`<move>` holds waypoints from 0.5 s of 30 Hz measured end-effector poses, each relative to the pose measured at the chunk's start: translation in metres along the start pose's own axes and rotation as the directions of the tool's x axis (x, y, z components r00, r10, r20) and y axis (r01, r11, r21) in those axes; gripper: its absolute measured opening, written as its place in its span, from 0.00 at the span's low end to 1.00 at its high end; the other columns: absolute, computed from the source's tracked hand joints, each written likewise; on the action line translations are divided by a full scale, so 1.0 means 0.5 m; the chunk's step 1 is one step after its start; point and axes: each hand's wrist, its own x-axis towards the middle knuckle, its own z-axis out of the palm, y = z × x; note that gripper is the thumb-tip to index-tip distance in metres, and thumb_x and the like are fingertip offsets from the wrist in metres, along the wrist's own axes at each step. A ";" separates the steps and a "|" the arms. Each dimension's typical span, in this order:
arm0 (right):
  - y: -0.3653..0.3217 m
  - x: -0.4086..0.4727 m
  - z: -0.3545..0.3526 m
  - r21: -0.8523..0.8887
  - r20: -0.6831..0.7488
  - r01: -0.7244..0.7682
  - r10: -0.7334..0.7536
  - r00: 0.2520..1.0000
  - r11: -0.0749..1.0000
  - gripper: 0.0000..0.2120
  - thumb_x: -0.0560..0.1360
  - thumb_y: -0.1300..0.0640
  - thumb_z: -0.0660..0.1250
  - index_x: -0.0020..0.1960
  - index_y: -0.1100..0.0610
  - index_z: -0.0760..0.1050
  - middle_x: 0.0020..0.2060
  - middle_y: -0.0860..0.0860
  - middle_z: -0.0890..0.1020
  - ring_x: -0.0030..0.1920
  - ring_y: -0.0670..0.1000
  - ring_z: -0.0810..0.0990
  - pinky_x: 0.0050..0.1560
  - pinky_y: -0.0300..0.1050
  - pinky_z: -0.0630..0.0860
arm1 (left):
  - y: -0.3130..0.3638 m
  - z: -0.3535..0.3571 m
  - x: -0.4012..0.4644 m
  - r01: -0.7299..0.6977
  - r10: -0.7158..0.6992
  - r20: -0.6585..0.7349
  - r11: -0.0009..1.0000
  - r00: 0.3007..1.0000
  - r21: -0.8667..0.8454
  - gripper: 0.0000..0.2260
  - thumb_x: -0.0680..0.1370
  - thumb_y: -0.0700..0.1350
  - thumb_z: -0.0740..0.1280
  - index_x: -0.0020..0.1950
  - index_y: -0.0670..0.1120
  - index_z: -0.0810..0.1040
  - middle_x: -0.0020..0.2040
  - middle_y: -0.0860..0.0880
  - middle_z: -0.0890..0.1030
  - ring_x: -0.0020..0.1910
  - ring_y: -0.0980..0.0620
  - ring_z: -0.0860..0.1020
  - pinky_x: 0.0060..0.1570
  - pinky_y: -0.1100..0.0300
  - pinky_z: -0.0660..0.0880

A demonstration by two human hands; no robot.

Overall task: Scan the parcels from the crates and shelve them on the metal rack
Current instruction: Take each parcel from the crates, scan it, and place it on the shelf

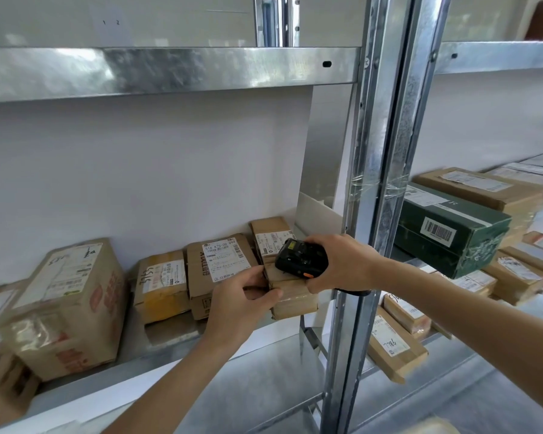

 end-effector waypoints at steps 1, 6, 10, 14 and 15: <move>-0.002 0.001 0.001 -0.011 -0.008 -0.005 0.005 1.000 1.000 0.31 0.66 0.44 0.79 0.67 0.45 0.74 0.50 0.43 0.82 0.50 0.47 0.80 0.52 0.51 0.83 | 0.000 0.000 0.000 -0.004 0.004 -0.012 1.000 1.000 0.007 0.14 0.73 0.39 0.77 0.57 0.50 0.85 0.47 0.56 0.87 0.47 0.57 0.85 0.50 0.55 0.84; -0.010 0.002 -0.001 -0.077 -0.019 -0.023 0.021 1.000 0.997 0.32 0.66 0.43 0.79 0.67 0.44 0.73 0.50 0.43 0.82 0.49 0.48 0.80 0.46 0.46 0.80 | 0.003 0.003 0.001 -0.019 0.021 -0.037 0.999 0.999 0.040 0.14 0.73 0.40 0.77 0.53 0.56 0.84 0.44 0.59 0.87 0.46 0.61 0.84 0.47 0.64 0.82; -0.009 0.001 -0.001 -0.088 -0.030 -0.030 0.028 0.999 0.996 0.33 0.65 0.42 0.78 0.68 0.43 0.72 0.50 0.43 0.82 0.50 0.48 0.80 0.48 0.48 0.81 | 0.006 0.006 0.003 0.000 0.001 -0.052 1.000 0.999 0.030 0.15 0.72 0.39 0.78 0.52 0.57 0.83 0.42 0.58 0.87 0.44 0.60 0.84 0.44 0.67 0.80; -0.008 -0.007 0.002 -0.082 -0.042 -0.021 0.018 0.999 0.996 0.34 0.65 0.41 0.78 0.68 0.42 0.71 0.51 0.41 0.81 0.51 0.47 0.80 0.50 0.51 0.83 | 0.006 0.004 -0.001 0.004 -0.003 -0.052 1.000 0.999 0.022 0.15 0.72 0.39 0.79 0.52 0.57 0.83 0.42 0.59 0.86 0.44 0.60 0.84 0.43 0.68 0.80; -0.009 -0.010 0.001 -0.085 -0.047 -0.016 0.012 0.999 0.996 0.35 0.65 0.41 0.78 0.69 0.42 0.71 0.51 0.41 0.81 0.51 0.47 0.80 0.50 0.50 0.83 | 0.006 0.004 -0.002 0.003 -0.002 -0.052 1.000 0.999 0.020 0.15 0.72 0.39 0.79 0.53 0.55 0.84 0.42 0.58 0.86 0.44 0.60 0.84 0.43 0.67 0.80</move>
